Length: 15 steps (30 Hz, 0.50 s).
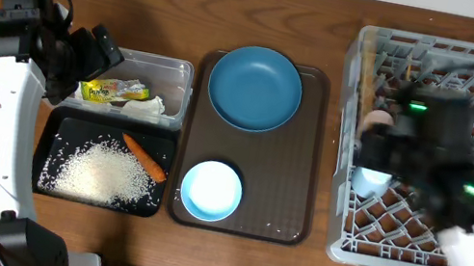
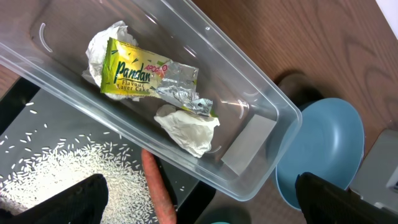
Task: Sort waste into correct bins and load items into the dishwasher rack
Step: 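Lift the second chopstick and carry it over the rack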
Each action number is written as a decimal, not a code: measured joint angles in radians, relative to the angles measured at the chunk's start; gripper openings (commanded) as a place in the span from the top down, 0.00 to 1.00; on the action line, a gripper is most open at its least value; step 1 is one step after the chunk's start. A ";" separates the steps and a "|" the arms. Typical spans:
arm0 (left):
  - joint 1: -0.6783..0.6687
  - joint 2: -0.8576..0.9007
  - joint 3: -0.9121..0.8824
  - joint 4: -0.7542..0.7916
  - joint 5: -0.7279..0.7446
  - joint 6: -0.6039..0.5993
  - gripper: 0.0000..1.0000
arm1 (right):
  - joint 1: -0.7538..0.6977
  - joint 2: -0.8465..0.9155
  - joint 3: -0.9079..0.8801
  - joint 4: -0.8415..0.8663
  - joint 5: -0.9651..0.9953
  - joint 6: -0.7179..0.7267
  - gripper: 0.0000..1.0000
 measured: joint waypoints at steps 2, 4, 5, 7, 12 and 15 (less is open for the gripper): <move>0.000 0.000 0.000 0.000 0.000 0.000 0.02 | -0.099 -0.024 0.000 -0.029 0.010 -0.113 0.99; 0.000 0.000 0.000 0.000 0.000 0.000 0.02 | -0.172 -0.029 0.000 -0.047 0.017 -0.229 0.99; 0.000 0.000 0.000 0.000 0.000 0.000 0.02 | -0.200 -0.026 0.000 -0.049 0.019 -0.282 0.99; 0.000 0.000 0.000 0.000 0.000 0.000 0.02 | -0.241 -0.015 0.000 -0.047 0.020 -0.378 0.99; 0.000 0.000 0.000 0.000 0.000 0.000 0.02 | -0.267 0.040 0.000 -0.011 0.037 -0.542 0.99; 0.000 0.000 0.000 0.000 0.000 0.000 0.02 | -0.267 0.098 0.000 0.008 0.074 -0.586 0.99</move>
